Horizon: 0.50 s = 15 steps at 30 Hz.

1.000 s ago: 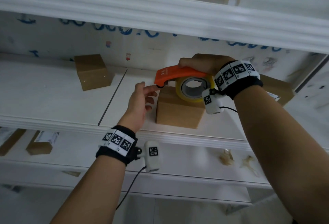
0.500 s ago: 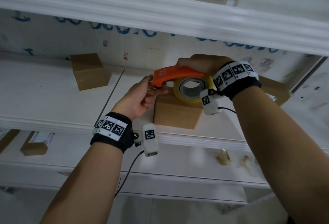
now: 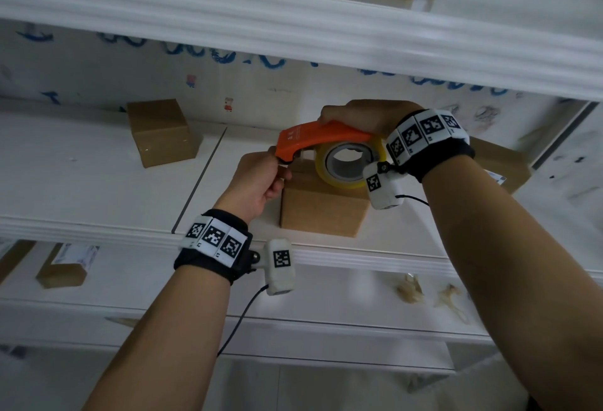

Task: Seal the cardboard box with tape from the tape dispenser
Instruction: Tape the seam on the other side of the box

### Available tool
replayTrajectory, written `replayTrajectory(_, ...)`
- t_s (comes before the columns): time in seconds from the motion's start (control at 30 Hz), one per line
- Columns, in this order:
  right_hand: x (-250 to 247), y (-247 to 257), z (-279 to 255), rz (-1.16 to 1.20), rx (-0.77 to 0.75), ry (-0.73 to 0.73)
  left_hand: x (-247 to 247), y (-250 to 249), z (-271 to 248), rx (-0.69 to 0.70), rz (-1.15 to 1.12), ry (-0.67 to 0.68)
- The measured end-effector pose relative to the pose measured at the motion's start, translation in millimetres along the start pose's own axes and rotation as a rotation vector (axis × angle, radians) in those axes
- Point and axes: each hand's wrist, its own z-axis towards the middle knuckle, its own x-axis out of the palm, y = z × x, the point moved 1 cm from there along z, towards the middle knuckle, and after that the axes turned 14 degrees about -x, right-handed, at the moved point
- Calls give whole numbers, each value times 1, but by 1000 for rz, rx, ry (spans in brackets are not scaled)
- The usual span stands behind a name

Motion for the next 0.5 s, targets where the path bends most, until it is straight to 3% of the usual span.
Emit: replayTrajectory(0.5,2,21,1,-72,35,55,-2,17,8,4,43,-52)
